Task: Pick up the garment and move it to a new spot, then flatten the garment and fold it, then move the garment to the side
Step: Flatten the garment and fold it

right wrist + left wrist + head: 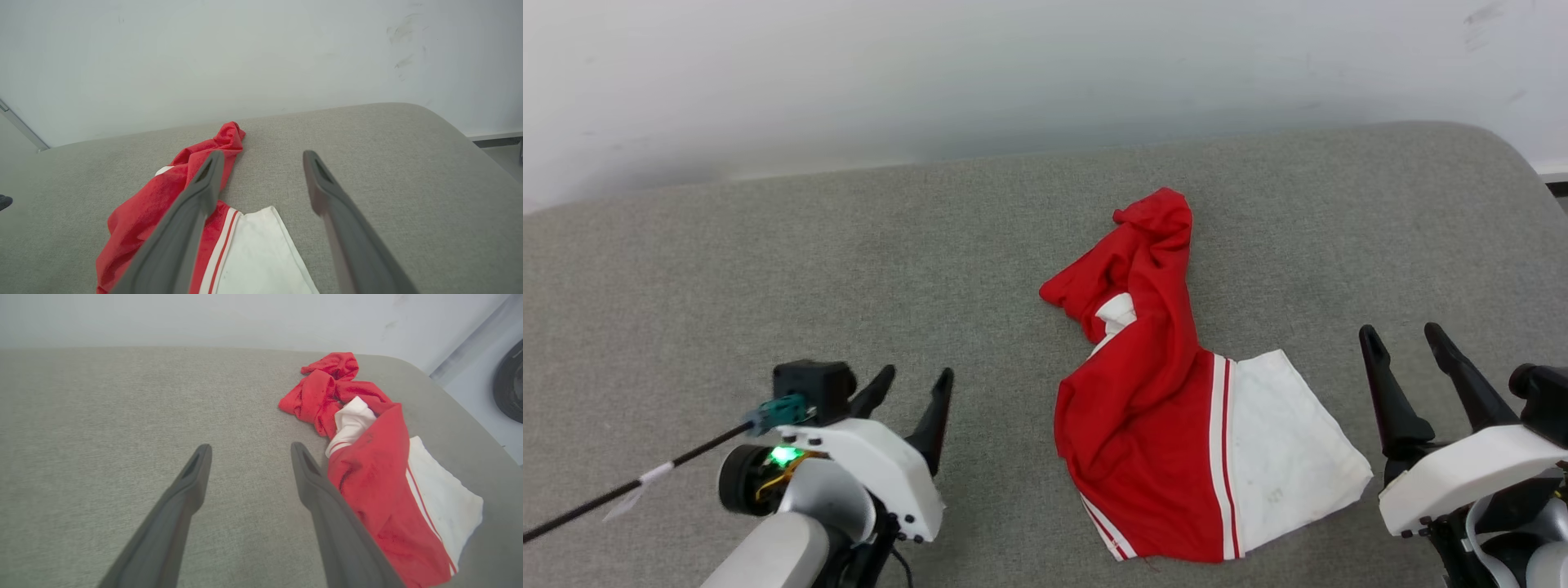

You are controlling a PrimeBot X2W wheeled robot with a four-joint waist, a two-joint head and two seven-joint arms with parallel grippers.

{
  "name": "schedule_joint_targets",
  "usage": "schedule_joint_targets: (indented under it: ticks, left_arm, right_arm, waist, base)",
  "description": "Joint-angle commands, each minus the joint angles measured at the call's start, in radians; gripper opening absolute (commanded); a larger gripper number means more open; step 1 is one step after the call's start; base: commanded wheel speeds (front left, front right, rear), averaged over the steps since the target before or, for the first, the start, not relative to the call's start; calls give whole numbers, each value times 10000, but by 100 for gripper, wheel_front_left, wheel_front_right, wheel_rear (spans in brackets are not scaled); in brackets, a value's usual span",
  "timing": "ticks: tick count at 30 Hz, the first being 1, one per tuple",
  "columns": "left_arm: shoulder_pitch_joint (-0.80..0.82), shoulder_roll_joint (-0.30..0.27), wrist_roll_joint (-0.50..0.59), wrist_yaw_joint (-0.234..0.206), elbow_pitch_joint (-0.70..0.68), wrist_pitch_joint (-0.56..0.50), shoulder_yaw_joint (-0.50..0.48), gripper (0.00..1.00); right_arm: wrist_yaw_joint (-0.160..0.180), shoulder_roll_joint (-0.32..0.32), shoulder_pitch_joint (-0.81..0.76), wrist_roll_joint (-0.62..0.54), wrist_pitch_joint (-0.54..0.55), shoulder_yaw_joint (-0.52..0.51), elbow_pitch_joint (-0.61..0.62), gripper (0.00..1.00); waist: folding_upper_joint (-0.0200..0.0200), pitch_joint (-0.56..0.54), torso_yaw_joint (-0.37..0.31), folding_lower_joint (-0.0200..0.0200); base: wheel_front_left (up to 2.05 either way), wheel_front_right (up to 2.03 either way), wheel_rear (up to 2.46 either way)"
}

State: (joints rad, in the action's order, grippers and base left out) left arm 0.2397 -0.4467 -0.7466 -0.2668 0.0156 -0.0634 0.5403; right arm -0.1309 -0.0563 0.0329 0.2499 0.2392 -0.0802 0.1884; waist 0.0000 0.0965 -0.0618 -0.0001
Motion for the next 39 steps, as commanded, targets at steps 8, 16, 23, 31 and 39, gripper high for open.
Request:
schedule_joint_targets:
  ticks: [8, 16, 23, 31, 39]
  left_arm:
    - [1827, 259, 81, 1111, 205, -2222, 1440, 100]
    - [2953, 565, 201, 1967, 1579, -3556, 2408, 100]
    - [3483, 742, 212, 2544, 3038, -4630, 3115, 100]
    - [3430, 932, 256, 2831, 3801, -4857, 3508, 0]
    - [3032, 336, 456, 2053, 2592, -3623, 2844, 0]
  right_arm:
    - [3, -105, 280, 214, 120, 110, -136, 100]
    - [5, -108, 526, 424, 93, 171, -275, 100]
    - [3, -132, 731, 446, -103, 245, -436, 100]
    - [3, -137, 716, 345, -455, 286, -590, 100]
    - [3, -98, 403, 89, -817, 164, -715, 100]
  waist:
    - [0, 773, -291, 1]
    - [0, 1460, -692, 1]
    - [0, 1830, -988, 1]
    - [0, 1701, -1102, 1]
    - [0, 926, -742, 1]
  base:
    - [0, 0, 0]
    - [0, 0, 0]
    - [0, 0, 0]
    - [0, 0, 0]
    - [0, 0, 0]
